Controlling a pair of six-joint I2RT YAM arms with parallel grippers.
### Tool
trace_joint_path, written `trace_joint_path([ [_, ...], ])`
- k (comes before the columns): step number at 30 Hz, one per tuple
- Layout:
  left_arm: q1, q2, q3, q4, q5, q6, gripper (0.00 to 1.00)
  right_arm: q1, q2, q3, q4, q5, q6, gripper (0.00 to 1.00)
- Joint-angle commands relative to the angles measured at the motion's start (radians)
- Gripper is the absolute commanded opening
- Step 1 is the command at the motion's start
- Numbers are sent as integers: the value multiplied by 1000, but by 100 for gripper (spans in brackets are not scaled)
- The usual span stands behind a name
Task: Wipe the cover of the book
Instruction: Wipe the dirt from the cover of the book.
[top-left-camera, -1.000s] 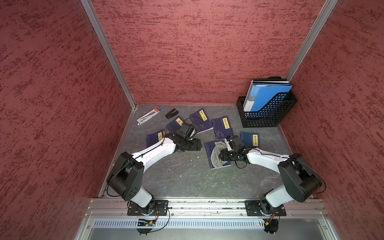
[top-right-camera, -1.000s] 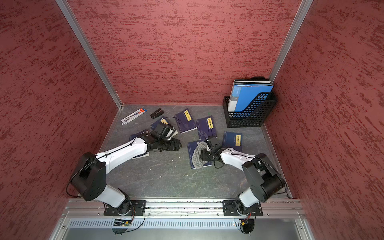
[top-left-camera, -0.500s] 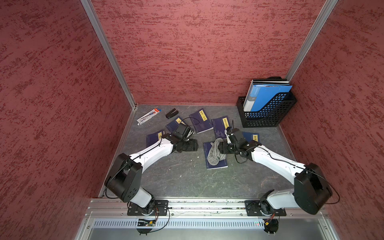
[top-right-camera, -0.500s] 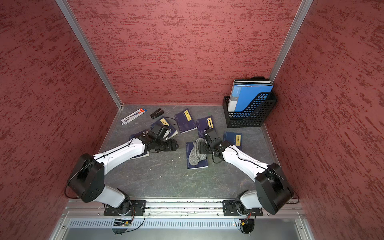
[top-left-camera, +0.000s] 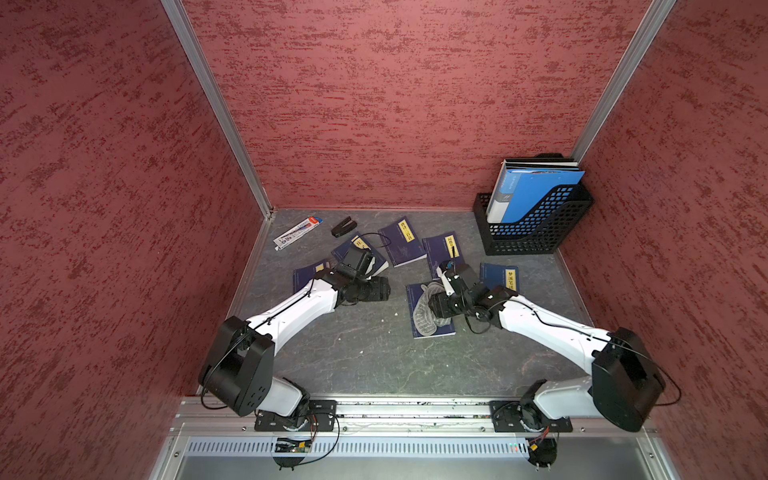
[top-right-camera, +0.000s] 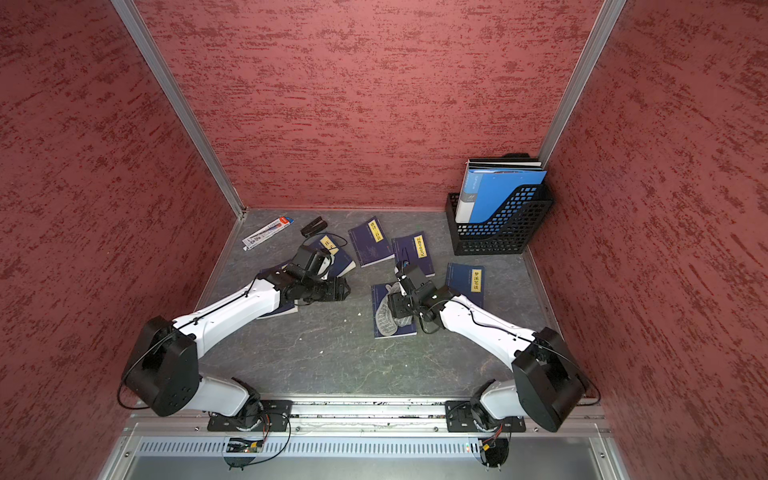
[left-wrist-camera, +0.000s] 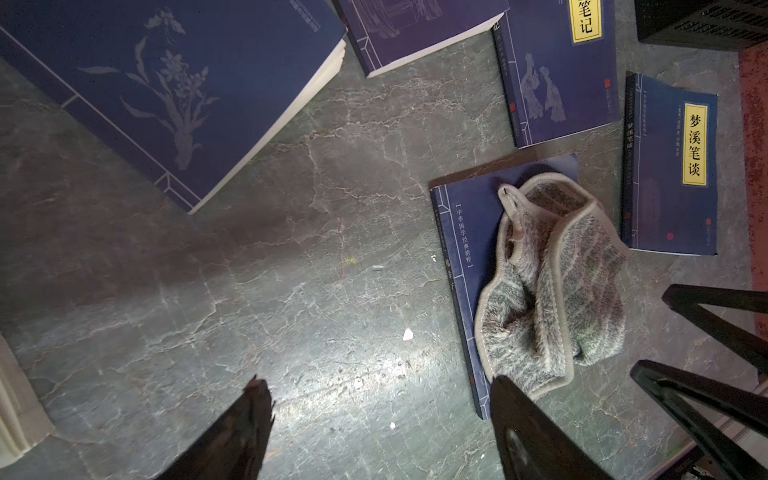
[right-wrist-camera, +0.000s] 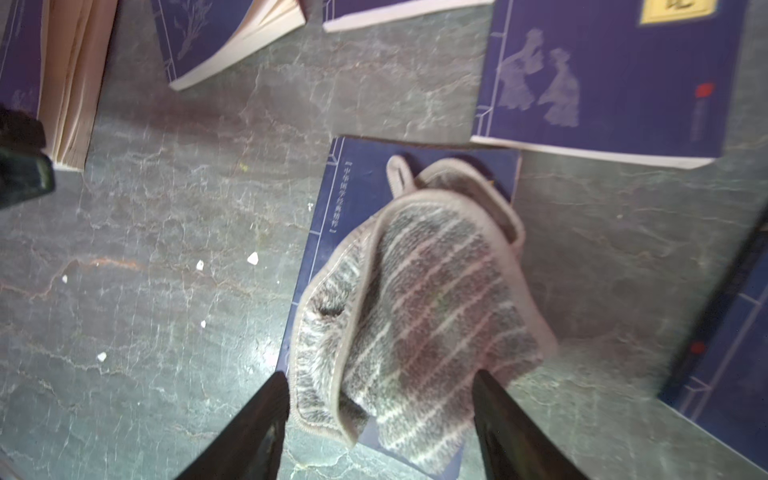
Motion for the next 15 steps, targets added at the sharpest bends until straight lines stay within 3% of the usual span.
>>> trace_joint_path([
  [1,7,-21,-24,-2,-4,14,84,6,38,-23,45,-17,-31,72],
  [15,7,-31,-33,0,-4,16,83,5,206,-50,168,12,-60,70],
])
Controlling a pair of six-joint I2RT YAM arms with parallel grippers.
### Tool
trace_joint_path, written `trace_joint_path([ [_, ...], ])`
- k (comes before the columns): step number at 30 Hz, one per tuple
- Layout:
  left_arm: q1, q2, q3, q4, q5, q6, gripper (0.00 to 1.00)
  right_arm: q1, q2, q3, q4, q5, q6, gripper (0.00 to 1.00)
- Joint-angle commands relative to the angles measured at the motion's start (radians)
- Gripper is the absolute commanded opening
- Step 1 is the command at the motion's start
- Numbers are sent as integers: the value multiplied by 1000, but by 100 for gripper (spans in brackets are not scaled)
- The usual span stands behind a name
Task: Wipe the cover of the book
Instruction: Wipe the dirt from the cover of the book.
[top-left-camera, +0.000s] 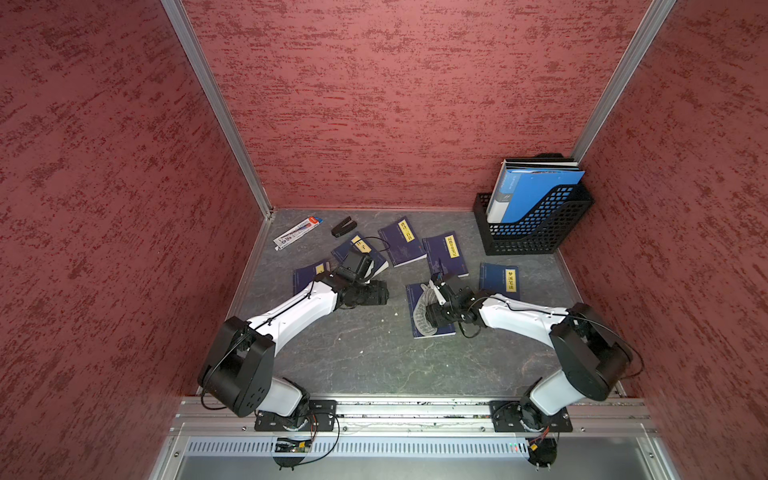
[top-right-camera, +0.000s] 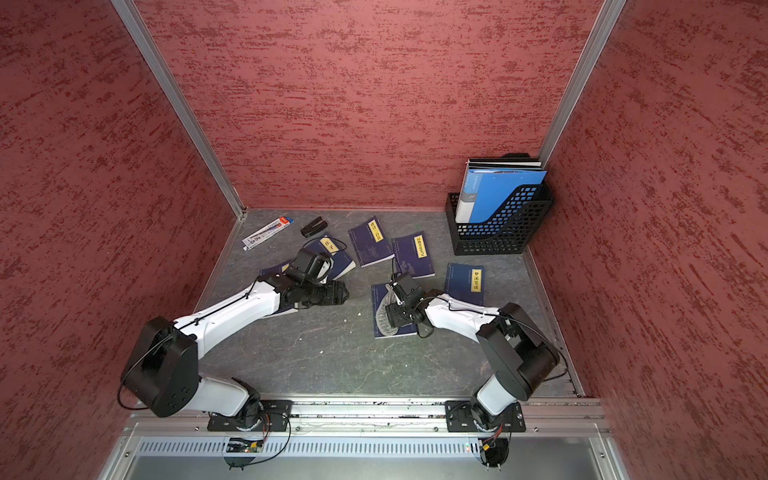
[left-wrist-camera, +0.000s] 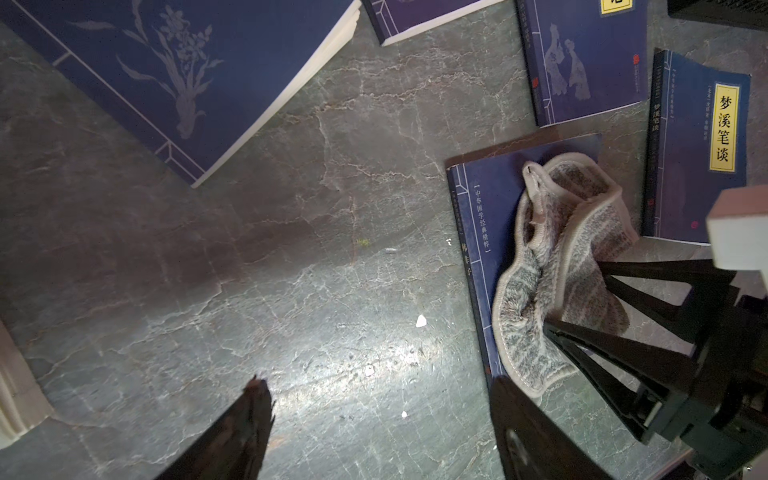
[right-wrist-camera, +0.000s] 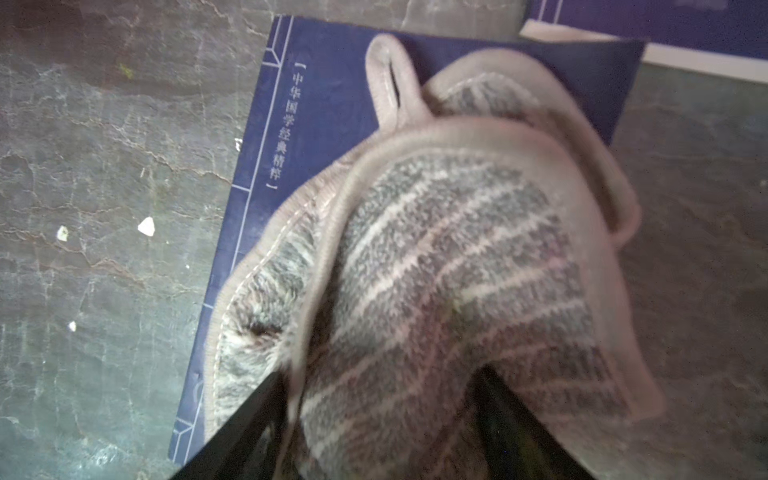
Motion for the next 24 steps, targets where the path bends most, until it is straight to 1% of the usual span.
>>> trace_joint_path([
  [1,3,-30,-8,3,-4,16,83,2,21,-5,51,6,-11,70],
  [3,3,-30,-9,4,-3,18,83,2,40,-2,44,15,-6,66],
  [5,3,-30,-7,6,0,17,83,2,62,2,34,28,1,60],
  [10,3,-32,-5,7,1,19,83,2,103,9,13,40,30,39],
  [14,4,-40,-15,12,-5,19,83,2,101,0,23,41,57,24],
  [17,8,-49,-24,12,-6,19,83,1,100,6,43,49,70,19],
  [20,12,-62,-35,12,-6,20,83,-9,127,47,67,52,75,15],
  [24,22,-90,-47,5,-16,18,84,-40,176,106,107,42,79,3],
])
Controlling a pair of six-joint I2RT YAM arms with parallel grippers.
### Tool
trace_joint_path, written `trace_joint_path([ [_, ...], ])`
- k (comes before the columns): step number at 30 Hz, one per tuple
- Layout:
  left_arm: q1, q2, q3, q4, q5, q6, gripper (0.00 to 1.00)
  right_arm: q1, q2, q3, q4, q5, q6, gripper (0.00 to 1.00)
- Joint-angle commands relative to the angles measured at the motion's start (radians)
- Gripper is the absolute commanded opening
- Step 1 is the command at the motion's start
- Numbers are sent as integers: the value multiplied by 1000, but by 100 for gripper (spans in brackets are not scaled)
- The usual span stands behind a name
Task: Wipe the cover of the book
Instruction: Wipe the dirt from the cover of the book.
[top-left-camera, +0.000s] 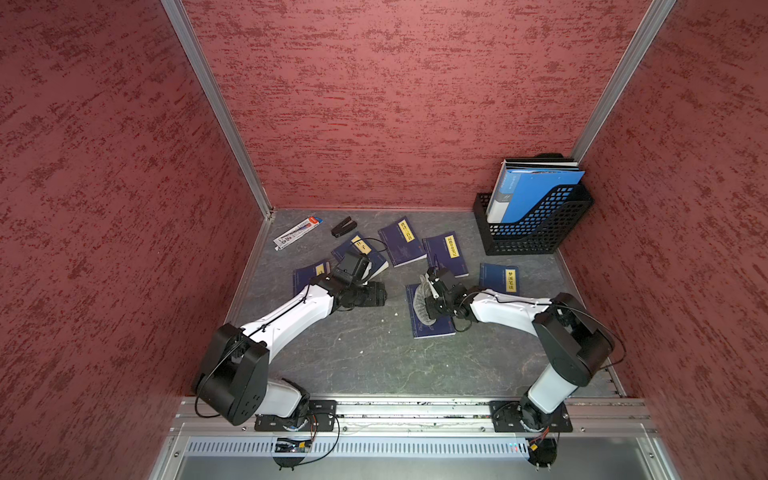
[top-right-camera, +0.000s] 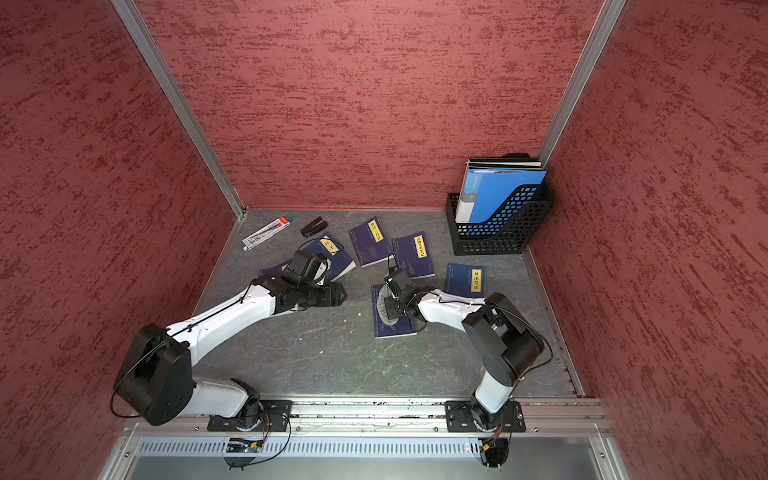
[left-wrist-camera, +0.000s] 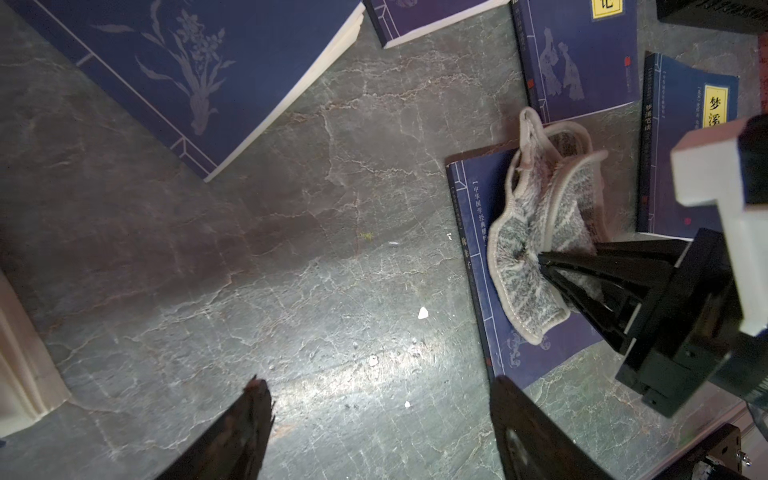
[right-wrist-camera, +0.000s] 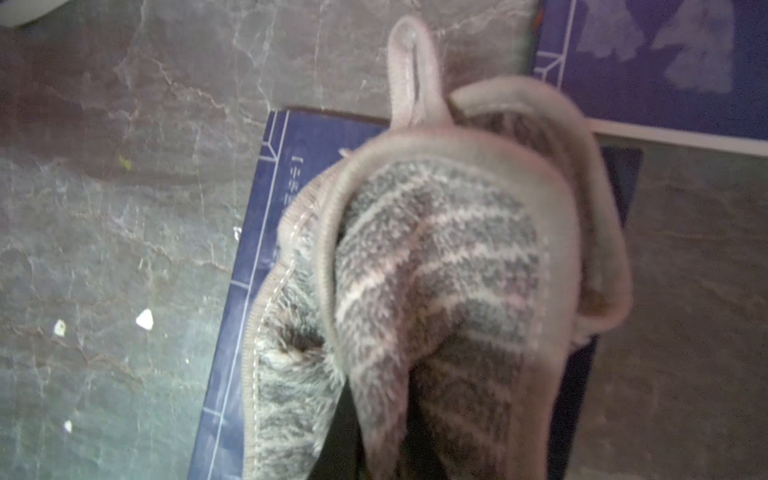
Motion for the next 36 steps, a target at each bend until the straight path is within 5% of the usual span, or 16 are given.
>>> trace_joint_path([
  [1,15,-43,-17,2,-17,9,84,-33,59,31,22,8,16,1],
  [8,52,-119,-39,-3,0,13,85,-43,35,-22,16,-51,28,0],
  [20,111,-110,-24,-5,39,39,85,31,-307,-384,26,-75,238,1],
  [36,115,-149,-52,-4,55,24,86,-148,107,13,110,-4,52,4],
])
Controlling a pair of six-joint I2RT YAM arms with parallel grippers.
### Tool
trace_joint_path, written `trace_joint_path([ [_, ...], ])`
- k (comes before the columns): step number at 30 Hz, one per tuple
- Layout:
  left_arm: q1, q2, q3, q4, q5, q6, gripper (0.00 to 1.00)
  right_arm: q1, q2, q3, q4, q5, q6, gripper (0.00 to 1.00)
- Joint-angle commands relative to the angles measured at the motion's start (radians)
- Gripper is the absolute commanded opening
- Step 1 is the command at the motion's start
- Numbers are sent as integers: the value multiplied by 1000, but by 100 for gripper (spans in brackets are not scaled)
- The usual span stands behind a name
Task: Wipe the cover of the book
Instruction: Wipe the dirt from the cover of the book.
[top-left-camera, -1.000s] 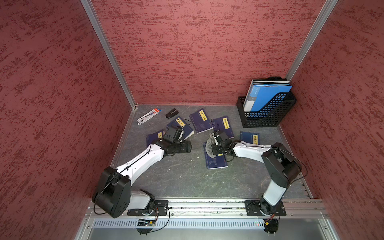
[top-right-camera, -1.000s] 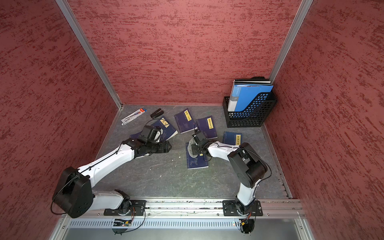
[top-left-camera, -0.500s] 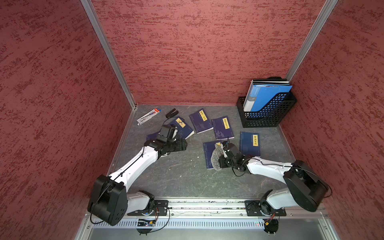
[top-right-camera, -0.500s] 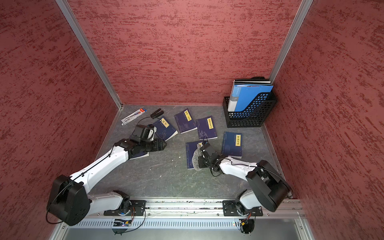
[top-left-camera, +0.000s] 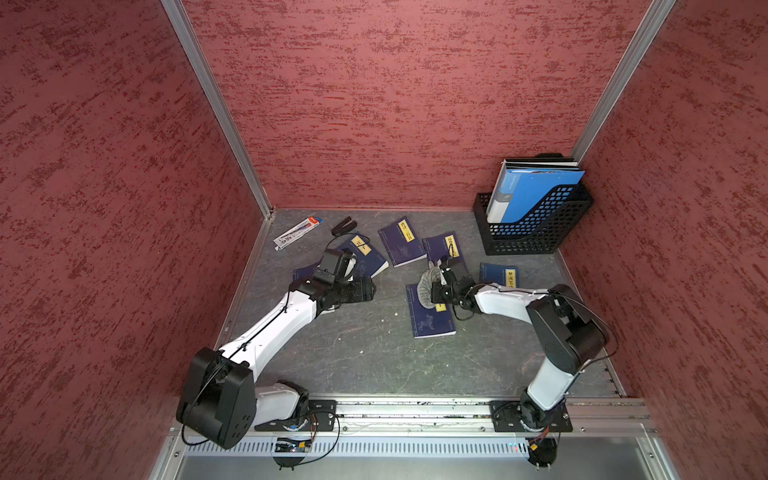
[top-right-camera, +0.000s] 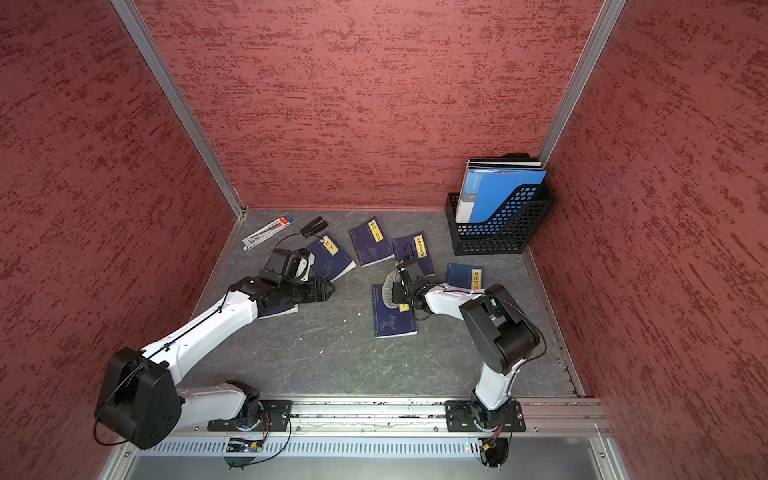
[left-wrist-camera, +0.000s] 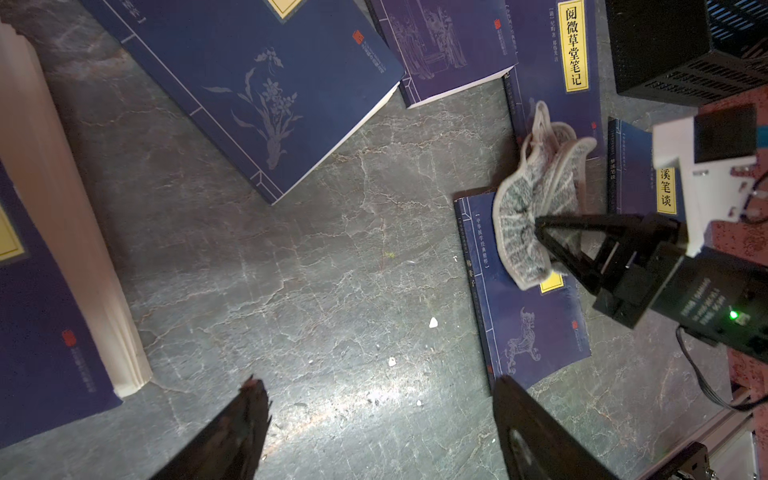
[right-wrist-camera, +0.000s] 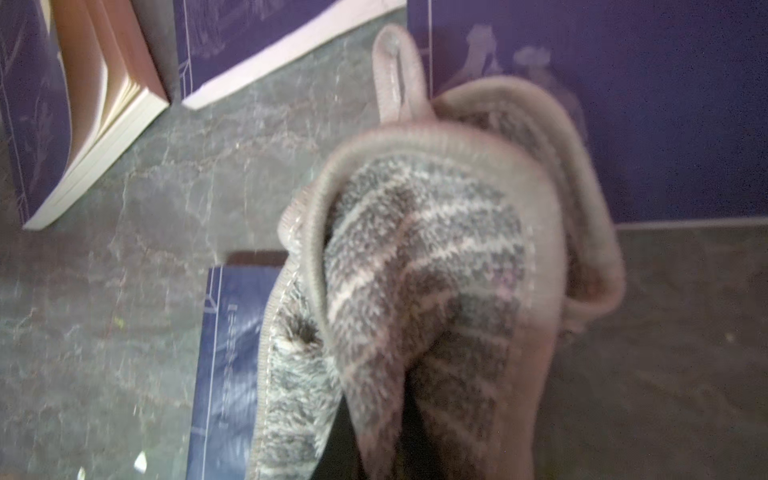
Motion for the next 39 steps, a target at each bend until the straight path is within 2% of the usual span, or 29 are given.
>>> trace_joint_path([
  [1,8,-30,-13,-2,12,-1,86,-18,48,16,-66,40,-56,4],
  [7,22,-21,-4,-9,13,12,87,-20,3,-49,-89,29,-54,4],
  [11,49,-22,-2,-9,26,20,89,-6,-104,-182,-77,-30,-2,4],
  [14,72,-24,0,-10,34,28,90,41,-196,-271,-82,-55,53,4],
  [18,95,-20,9,-12,43,37,90,113,-311,-367,-107,-51,137,4],
  [25,108,11,36,-31,39,67,92,141,-473,-487,-151,-32,221,5],
  [31,113,26,36,-27,46,66,92,141,-400,-447,-128,-9,186,5],
  [39,116,5,14,-27,45,65,93,92,-94,-194,-54,38,79,5],
])
